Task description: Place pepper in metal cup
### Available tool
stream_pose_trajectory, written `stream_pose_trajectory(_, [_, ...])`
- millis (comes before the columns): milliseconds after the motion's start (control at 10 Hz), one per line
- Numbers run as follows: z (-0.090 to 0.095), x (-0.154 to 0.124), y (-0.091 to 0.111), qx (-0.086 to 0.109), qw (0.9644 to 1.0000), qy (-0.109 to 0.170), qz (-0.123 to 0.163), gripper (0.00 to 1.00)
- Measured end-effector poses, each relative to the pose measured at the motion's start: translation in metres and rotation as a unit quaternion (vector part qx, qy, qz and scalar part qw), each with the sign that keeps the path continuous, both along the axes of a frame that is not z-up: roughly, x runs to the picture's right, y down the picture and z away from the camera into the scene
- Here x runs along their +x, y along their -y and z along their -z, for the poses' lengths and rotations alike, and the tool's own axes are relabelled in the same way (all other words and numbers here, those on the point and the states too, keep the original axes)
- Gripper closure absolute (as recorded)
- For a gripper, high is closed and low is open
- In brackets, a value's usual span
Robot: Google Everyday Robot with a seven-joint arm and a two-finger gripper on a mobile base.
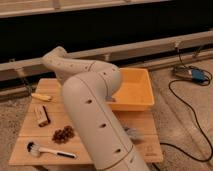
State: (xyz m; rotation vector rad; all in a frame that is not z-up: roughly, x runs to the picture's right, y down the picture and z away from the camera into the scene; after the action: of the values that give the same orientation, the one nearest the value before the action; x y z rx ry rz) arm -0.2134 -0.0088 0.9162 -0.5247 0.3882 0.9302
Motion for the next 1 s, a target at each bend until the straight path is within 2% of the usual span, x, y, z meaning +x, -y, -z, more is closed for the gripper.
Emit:
stream_pose_trajectory(300, [-0.005, 0.006, 0.018, 0.023, 0.9989, 0.004, -0.041, 0.2])
stream_pose_trajectory(500, [-0.011, 0.015, 0.025, 0.028, 0.9973, -0.002, -0.068, 0.2])
stream_pose_trajectory(700, [-0.017, 0.026, 0.03, 0.032, 0.996, -0.017, -0.082, 0.2])
stream_pose_trajectory(1000, [-0.019, 0.064, 0.026, 0.034, 0.9937, -0.062, -0.088, 0.2])
